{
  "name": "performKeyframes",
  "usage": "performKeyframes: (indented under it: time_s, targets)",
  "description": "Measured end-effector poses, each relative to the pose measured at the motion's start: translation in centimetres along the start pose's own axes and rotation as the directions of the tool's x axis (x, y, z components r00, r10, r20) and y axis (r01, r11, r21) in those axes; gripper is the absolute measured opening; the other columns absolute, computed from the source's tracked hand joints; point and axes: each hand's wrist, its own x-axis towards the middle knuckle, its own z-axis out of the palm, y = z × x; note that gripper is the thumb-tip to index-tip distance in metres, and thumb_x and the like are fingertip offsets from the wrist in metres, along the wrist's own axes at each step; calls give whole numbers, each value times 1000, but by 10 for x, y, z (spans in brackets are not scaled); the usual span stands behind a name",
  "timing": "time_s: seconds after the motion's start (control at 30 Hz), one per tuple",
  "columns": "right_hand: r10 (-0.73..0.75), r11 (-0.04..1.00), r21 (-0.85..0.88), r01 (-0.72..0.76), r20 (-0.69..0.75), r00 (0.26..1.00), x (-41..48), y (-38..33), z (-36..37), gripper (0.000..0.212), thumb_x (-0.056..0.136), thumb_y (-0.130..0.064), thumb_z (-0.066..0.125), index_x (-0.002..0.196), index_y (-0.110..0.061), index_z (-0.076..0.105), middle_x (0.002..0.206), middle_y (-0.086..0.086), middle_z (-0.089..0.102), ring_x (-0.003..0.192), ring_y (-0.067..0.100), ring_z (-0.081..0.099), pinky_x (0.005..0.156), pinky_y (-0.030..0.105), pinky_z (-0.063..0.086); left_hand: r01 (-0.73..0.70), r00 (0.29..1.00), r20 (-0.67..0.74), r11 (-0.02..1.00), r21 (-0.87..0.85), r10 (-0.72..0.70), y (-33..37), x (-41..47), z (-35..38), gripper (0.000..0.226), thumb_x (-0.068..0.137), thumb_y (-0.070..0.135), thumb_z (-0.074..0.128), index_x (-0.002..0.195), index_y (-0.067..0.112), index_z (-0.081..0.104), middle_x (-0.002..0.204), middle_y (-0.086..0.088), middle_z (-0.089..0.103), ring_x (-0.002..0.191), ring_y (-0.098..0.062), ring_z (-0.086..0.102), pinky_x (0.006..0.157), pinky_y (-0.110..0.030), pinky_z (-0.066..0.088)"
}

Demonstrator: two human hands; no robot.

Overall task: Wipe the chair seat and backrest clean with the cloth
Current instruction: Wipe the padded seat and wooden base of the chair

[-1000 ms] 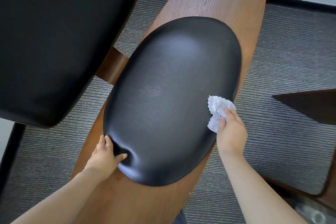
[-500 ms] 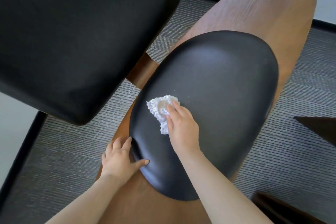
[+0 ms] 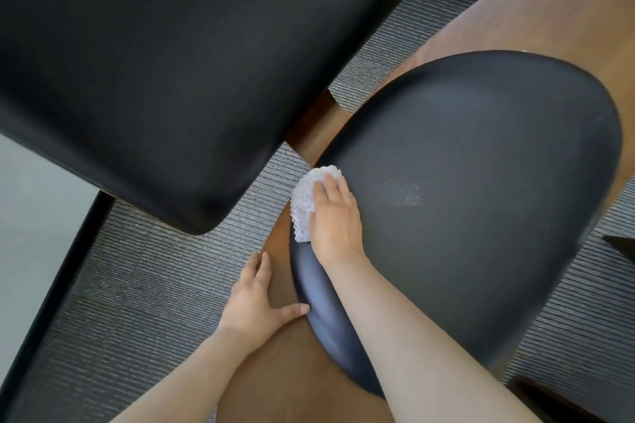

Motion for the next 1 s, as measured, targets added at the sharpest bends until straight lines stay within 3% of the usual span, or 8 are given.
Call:
performKeyframes:
  time_s: [0.1, 0.2, 0.37, 0.87, 1.0]
  targets:
    - [-138, 984, -100, 147, 89, 986, 4, -2, 1, 74, 85, -7, 55, 149, -17, 19, 158, 7, 6, 147, 27, -7, 119, 43, 1, -20, 1000, 6, 1000, 14, 20, -2, 1, 0, 125, 63, 71, 67, 153, 19, -2, 160, 3, -7, 148, -21, 6, 119, -31, 14]
    - [-206, 950, -181, 253, 246, 947, 7, -1, 12, 65, 93, -18, 46, 151, -15, 16, 160, 6, 1, 146, 24, -13, 119, 42, -5, -38, 999, 12, 999, 23, 38, -4, 2, 1, 125, 64, 71, 67, 152, 20, -5, 160, 2, -9, 148, -21, 3, 120, -31, 13]
    - [-126, 958, -228, 173, 205, 971, 5, -1, 20, 63, 101, -44, 24, 152, -12, 7, 161, 7, -5, 146, 24, -14, 118, 42, -11, -54, 998, 22, 998, 35, 53, -6, 1, -1, 123, 67, 69, 67, 152, 20, -8, 160, 3, -13, 148, -20, 1, 119, -30, 12]
    - [57, 967, -252, -33, 92, 994, -17, 66, -7, 59, 101, -40, 20, 152, -18, -1, 160, 3, -10, 146, 22, -17, 118, 43, -10, 24, 997, 76, 995, 94, -32, 8, 0, -5, 121, 69, 68, 66, 153, 19, -6, 160, -1, -11, 148, -26, 4, 120, -34, 13]
    - [87, 960, -272, -67, 62, 994, -23, 90, -18, 59, 101, -40, 21, 152, -18, 1, 160, 2, -9, 146, 21, -15, 118, 43, -9, 8, 999, 49, 991, 133, -15, 17, -2, -5, 112, 73, 69, 61, 153, 19, -1, 160, -4, -13, 148, -25, -3, 121, -35, 9]
